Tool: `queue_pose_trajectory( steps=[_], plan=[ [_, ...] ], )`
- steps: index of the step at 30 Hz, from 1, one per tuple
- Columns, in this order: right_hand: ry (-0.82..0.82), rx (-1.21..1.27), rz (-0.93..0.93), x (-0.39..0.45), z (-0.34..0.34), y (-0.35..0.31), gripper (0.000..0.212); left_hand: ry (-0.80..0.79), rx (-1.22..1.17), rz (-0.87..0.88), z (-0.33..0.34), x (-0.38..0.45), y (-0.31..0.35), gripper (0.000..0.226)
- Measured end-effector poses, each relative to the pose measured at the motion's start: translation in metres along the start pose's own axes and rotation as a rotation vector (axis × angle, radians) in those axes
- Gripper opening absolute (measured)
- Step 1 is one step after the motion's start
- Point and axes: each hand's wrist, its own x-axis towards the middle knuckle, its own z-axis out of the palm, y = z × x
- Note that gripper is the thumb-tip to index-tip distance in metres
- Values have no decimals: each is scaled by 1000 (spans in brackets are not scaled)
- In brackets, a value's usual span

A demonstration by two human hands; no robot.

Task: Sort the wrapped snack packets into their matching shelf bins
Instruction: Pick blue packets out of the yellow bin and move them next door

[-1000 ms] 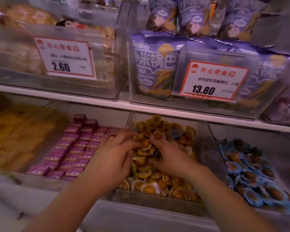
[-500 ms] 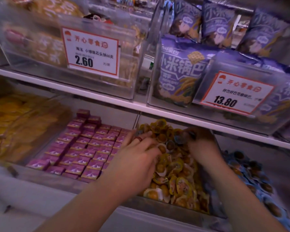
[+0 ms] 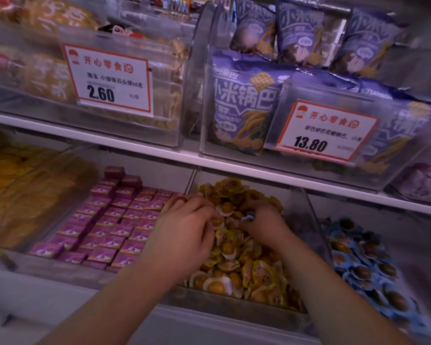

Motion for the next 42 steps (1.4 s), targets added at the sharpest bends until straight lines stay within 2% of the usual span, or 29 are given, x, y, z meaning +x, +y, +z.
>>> queue_pose_trajectory(
  steps=[3,6,9,12,14,17,19,20,21,24,25,26,28,30,31,35,39,42],
  plan=[
    [12,176,38,-19,-13,-7,42,0,54,28,-4,-1,4,25],
    [67,593,51,-48,-24,-17,26,56,54,114,-6,-2,21,28],
    [22,1051,64,-75,-40,-21,15,59,-231,104,-1,-6,52,38],
    [58,1174,75,-98,-64,-8,17,-22,-394,44,11,-9,72,48],
    [110,1135,64,-109,-82,9,19,-90,-330,72,20,-8,74,48],
    [274,1023,106,-117,-115,48,18,-238,-225,85,32,-3,72,54],
    [381,817,132,-120,-134,76,13,-349,-171,108,42,1,71,62],
    [380,672,141,-121,-139,90,13,-403,-142,126,48,3,71,65],
    [316,557,153,-123,-143,102,15,-452,-111,141,53,5,71,68],
    [-66,291,212,-129,-141,130,26,-590,-28,170,67,13,70,84],
    [-110,177,209,-129,-139,135,26,-637,-14,182,71,16,70,91],
    [-78,96,201,-127,-136,138,25,-676,2,193,75,19,71,98],
    [152,40,190,-124,-130,135,20,-727,51,211,81,22,72,106],
    [383,70,88,-122,-118,120,15,-768,104,214,87,25,73,105],
    [419,115,10,-122,-109,109,14,-787,133,217,89,27,72,100],
    [313,157,-215,-122,-76,78,31,-735,267,253,90,44,59,78],
    [274,258,-196,-116,-72,84,31,-490,440,123,80,65,36,55],
    [285,242,-217,-114,-66,86,35,-409,466,19,69,72,22,61]
  ],
)
